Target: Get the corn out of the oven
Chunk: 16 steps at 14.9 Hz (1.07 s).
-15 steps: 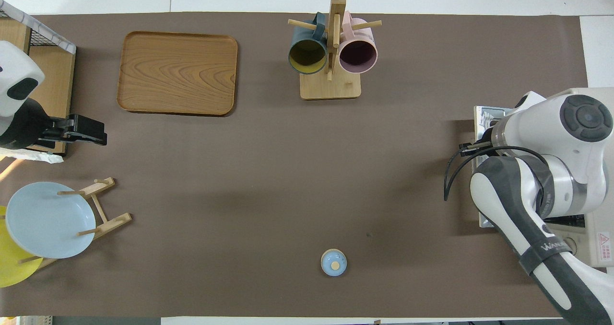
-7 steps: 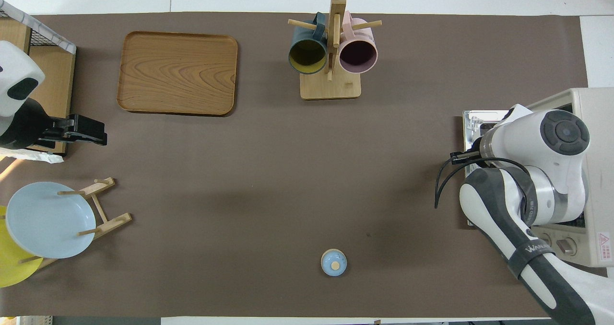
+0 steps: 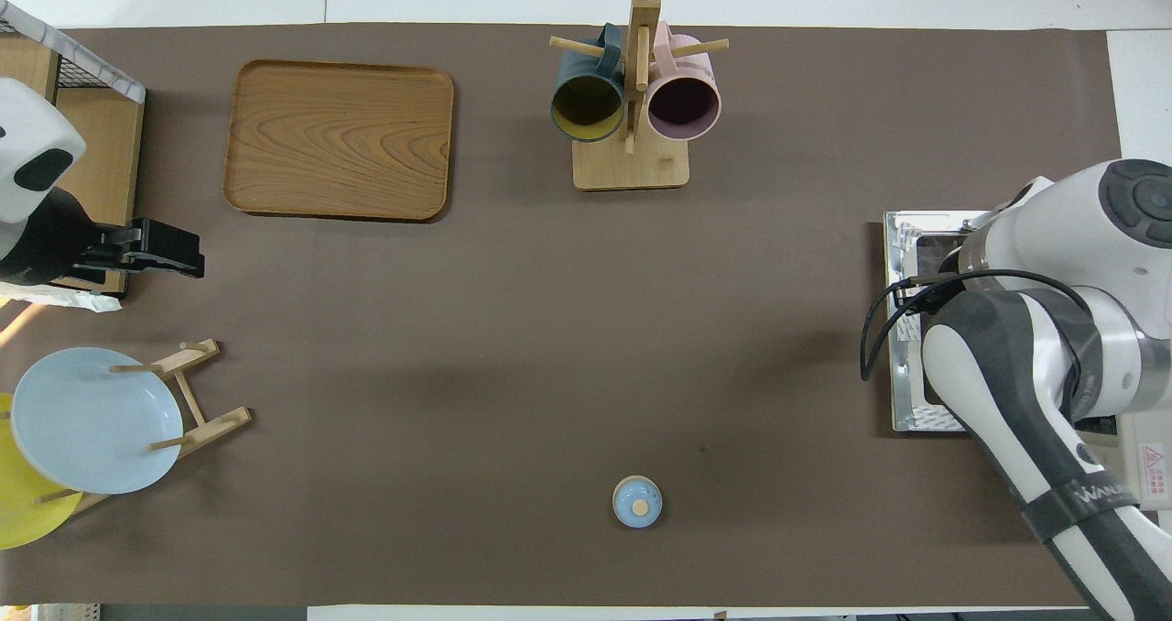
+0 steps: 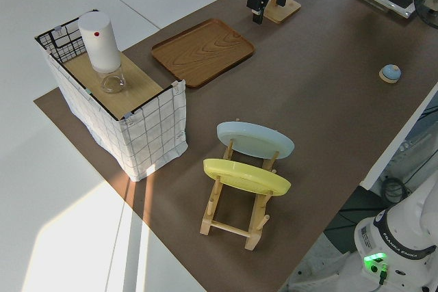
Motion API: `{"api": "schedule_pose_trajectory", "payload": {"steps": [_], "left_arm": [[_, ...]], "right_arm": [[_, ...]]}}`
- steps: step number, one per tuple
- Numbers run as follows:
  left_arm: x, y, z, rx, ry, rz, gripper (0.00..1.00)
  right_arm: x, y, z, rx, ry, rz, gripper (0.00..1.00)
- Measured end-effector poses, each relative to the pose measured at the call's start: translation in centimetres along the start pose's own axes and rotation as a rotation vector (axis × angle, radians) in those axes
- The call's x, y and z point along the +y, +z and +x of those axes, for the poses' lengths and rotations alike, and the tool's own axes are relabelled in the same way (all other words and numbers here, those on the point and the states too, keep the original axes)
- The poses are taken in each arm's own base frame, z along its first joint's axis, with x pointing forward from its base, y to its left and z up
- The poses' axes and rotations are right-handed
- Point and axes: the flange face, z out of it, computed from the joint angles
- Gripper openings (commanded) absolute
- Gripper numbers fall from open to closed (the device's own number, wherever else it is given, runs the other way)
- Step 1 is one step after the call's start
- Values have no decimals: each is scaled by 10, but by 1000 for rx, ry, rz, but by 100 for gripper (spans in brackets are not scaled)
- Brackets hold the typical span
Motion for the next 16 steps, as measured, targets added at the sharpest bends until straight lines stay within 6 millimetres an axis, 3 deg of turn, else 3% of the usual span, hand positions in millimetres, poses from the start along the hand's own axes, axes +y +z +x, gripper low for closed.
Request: {"api": "schedule_pose_trajectory", "payload": {"steps": [3, 9, 12, 14, 16], "left_arm": [[0, 0, 0, 0, 0, 0, 100], [0, 0, 0, 0, 0, 0, 100], [0, 0, 0, 0, 0, 0, 100], [0, 0, 0, 0, 0, 0, 100], [0, 0, 0, 0, 0, 0, 100]], "right_arm": [[24, 7, -4, -6, 34, 2, 60], [33, 27, -11, -1, 17, 5, 46], [43, 36, -18, -2, -19, 8, 27], [52, 38, -20, -5, -27, 10, 0], [58, 38, -22, -8, -29, 12, 0]]}}
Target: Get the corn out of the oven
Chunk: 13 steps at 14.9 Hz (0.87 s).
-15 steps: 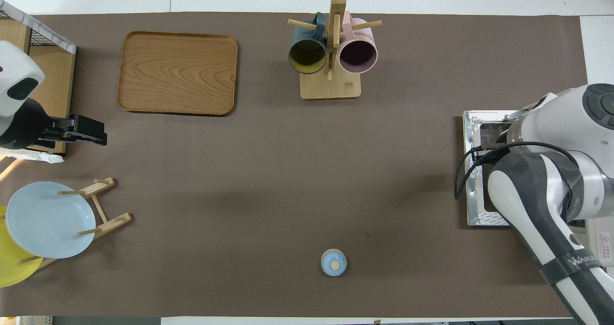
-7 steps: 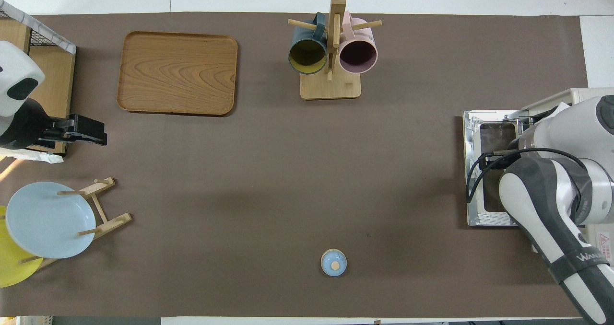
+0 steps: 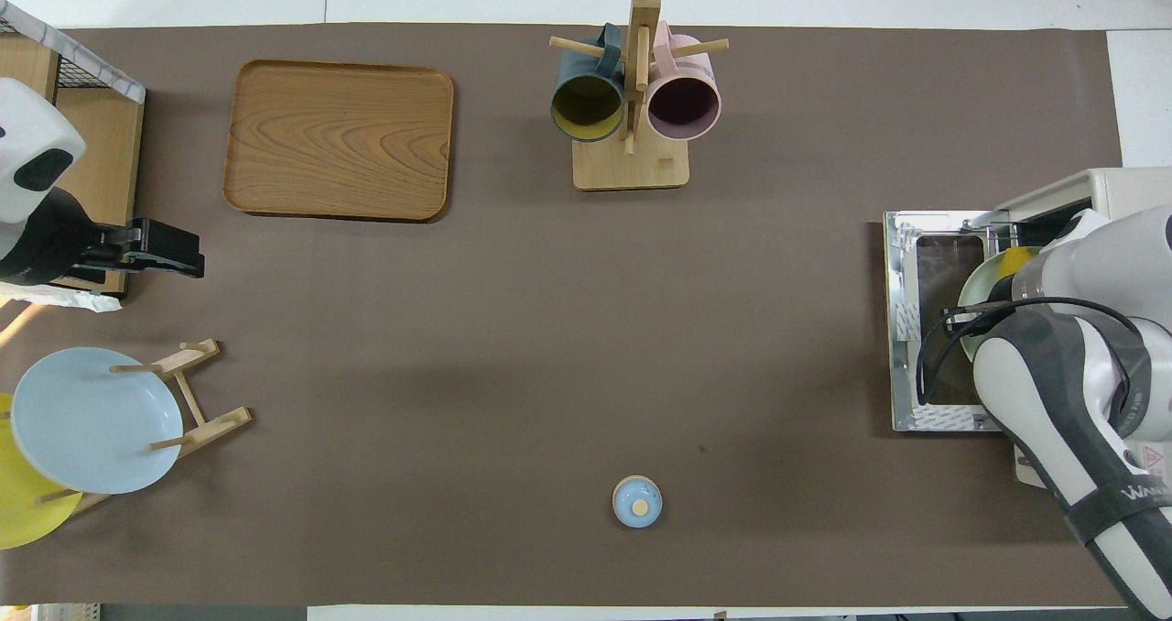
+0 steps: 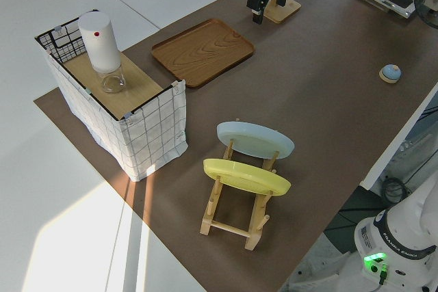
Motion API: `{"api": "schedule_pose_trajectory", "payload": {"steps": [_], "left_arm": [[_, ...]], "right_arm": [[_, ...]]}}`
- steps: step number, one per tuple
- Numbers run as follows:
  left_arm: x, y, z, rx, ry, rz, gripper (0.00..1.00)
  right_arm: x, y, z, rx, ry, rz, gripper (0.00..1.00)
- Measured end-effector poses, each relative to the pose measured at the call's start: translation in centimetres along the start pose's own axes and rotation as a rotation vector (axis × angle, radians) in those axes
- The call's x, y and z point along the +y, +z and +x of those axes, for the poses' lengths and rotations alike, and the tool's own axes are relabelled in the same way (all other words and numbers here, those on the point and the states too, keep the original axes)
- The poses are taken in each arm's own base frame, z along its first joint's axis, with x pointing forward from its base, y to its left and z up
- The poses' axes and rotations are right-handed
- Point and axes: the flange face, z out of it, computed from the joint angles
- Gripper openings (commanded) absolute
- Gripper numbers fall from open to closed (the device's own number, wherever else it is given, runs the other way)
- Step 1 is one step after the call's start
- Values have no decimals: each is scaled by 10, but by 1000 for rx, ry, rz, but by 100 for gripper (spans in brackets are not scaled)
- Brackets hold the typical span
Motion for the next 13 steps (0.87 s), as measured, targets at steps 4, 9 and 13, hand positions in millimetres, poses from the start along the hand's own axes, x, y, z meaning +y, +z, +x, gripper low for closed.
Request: {"api": "schedule_pose_trajectory", "payload": {"steps": [4, 9, 13], "left_arm": [[0, 0, 0, 0, 0, 0, 100], [0, 0, 0, 0, 0, 0, 100], [0, 0, 0, 0, 0, 0, 100]], "right_arm": [[-21, -16, 0, 0, -46, -11, 0], [-118, -48, 11, -18, -98, -71, 0], [-195, -80, 27, -1, -62, -94, 0]]}}
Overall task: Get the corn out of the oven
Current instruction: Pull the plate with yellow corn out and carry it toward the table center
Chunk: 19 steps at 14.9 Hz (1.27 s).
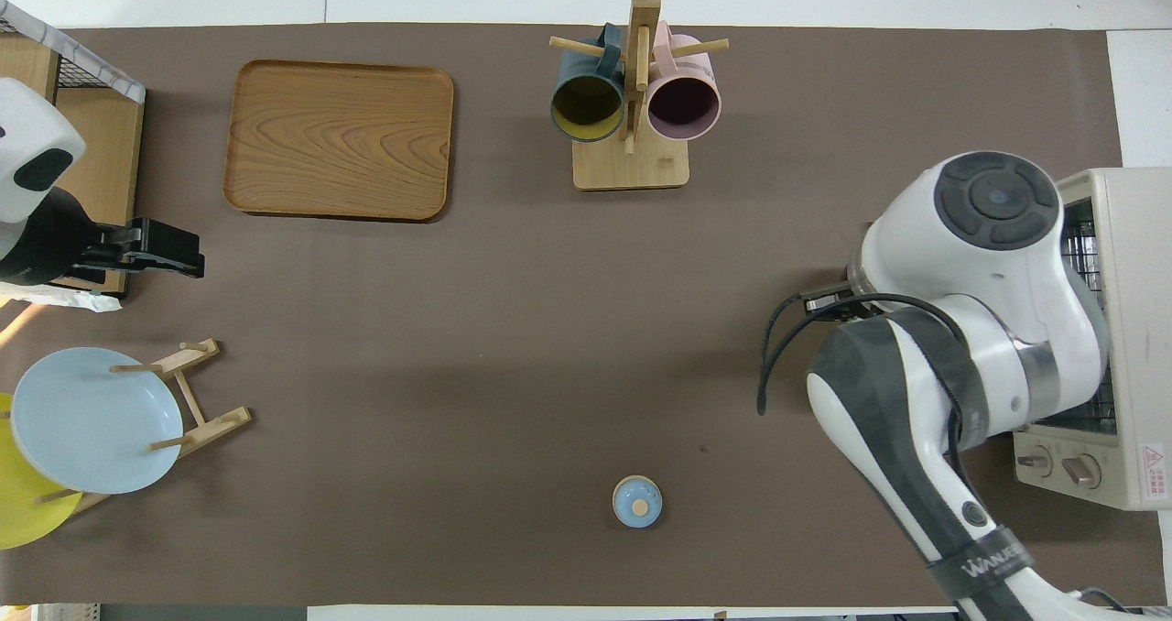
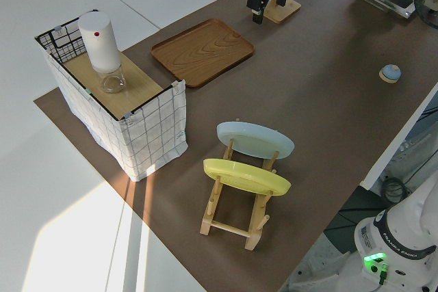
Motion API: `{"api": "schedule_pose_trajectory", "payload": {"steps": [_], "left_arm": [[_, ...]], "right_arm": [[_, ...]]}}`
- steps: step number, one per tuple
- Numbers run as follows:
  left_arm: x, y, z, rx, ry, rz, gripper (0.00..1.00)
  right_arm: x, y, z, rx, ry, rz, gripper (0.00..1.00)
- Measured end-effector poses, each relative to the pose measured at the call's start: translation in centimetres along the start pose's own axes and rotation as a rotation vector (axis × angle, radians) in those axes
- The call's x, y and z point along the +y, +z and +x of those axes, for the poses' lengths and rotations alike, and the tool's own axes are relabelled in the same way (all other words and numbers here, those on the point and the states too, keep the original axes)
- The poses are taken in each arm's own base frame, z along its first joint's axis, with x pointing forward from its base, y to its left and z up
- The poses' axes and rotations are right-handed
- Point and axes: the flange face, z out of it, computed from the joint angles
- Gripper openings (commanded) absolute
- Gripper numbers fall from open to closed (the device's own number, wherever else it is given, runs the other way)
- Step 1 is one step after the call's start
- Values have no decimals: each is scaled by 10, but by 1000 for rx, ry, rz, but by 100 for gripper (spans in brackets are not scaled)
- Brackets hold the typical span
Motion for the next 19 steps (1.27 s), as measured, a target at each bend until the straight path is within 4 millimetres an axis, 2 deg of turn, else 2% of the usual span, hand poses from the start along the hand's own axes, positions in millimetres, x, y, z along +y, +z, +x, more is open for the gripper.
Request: {"api": "schedule_pose_trajectory", "payload": {"steps": [2, 7, 9, 11, 13, 16, 17, 19], "left_arm": [[0, 0, 0, 0, 0, 0, 100], [0, 0, 0, 0, 0, 0, 100], [0, 0, 0, 0, 0, 0, 100], [0, 0, 0, 0, 0, 0, 100], [0, 0, 0, 0, 0, 0, 100], [0, 0, 0, 0, 0, 0, 100], [0, 0, 0, 0, 0, 0, 100], [0, 0, 0, 0, 0, 0, 100]], "right_arm": [[-46, -5, 11, 17, 51, -6, 0], [-168, 6, 19, 51, 167, -4, 0], [-222, 19, 25, 71, 228, 1, 0], [-263, 38, 29, 94, 259, 28, 0], [-280, 57, 31, 96, 264, 38, 0], [-281, 68, 35, 86, 297, 68, 2], [-280, 68, 37, 89, 308, 76, 15], [-279, 67, 38, 96, 315, 90, 31]]}}
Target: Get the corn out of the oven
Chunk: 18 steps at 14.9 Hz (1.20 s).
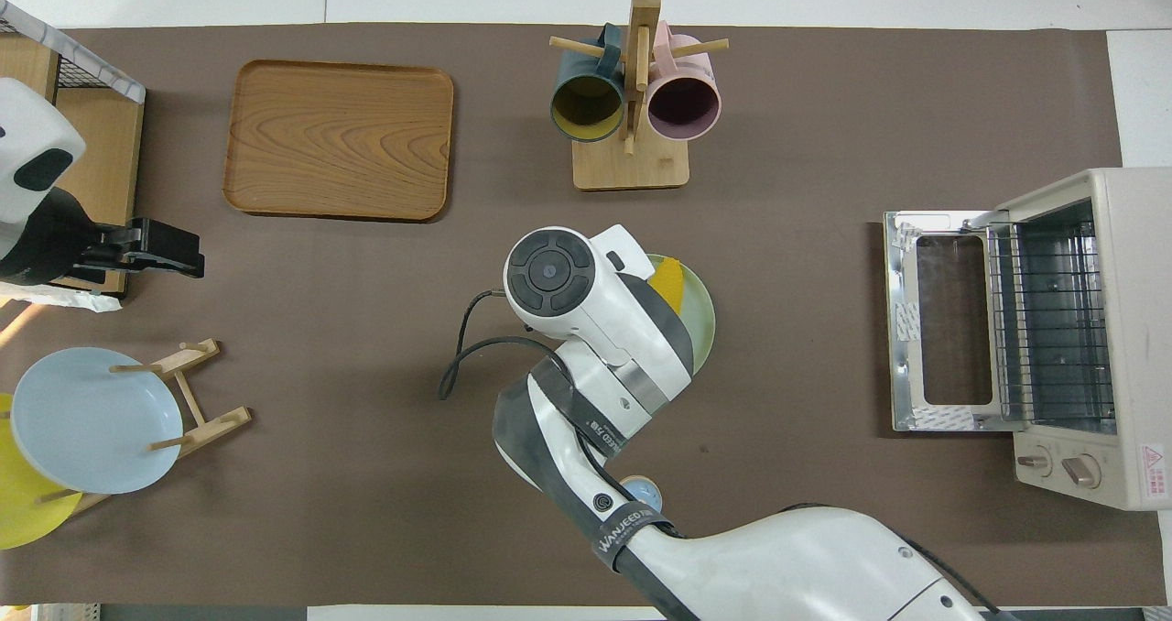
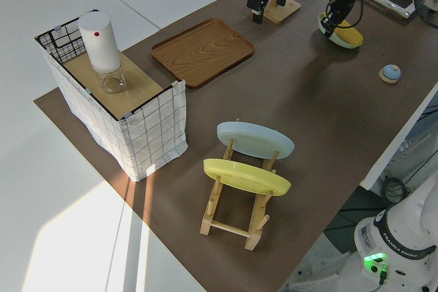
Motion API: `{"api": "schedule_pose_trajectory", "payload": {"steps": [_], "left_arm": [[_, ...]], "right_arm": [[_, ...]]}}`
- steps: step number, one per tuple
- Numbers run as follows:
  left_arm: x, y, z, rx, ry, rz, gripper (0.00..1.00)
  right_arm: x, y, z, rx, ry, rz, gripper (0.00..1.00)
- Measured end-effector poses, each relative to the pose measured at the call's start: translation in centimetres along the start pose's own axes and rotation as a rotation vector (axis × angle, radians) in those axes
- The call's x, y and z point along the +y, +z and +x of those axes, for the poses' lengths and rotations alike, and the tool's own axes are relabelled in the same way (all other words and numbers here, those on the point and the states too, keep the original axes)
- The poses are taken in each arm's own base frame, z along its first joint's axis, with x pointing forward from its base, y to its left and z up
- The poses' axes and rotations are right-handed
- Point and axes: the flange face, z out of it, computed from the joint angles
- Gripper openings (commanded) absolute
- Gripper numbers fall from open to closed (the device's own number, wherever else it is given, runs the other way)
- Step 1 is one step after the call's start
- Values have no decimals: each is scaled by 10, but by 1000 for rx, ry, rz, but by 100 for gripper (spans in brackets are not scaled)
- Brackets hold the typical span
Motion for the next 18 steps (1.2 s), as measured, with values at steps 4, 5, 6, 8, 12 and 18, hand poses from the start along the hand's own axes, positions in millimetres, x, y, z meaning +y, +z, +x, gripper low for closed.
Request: {"api": "schedule_pose_trajectory", "payload": {"steps": [4, 5, 6, 8, 12, 18], "left_arm": [[0, 0, 0, 0, 0, 0, 100], [0, 0, 0, 0, 0, 0, 100], [0, 0, 0, 0, 0, 0, 100], [0, 0, 0, 0, 0, 0, 100], [0, 0, 0, 0, 0, 0, 100], [19, 1, -2, -1, 36, 2, 100]], "right_arm": [[-7, -22, 6, 33, 3, 44, 37], [-5, -31, 10, 42, 9, 53, 37], [0, -41, 15, 44, 14, 55, 36], [25, -64, 34, 38, -3, 44, 36], [126, -96, 88, -15, -40, -1, 27], [233, -20, 104, -83, -28, -25, 0]]}}
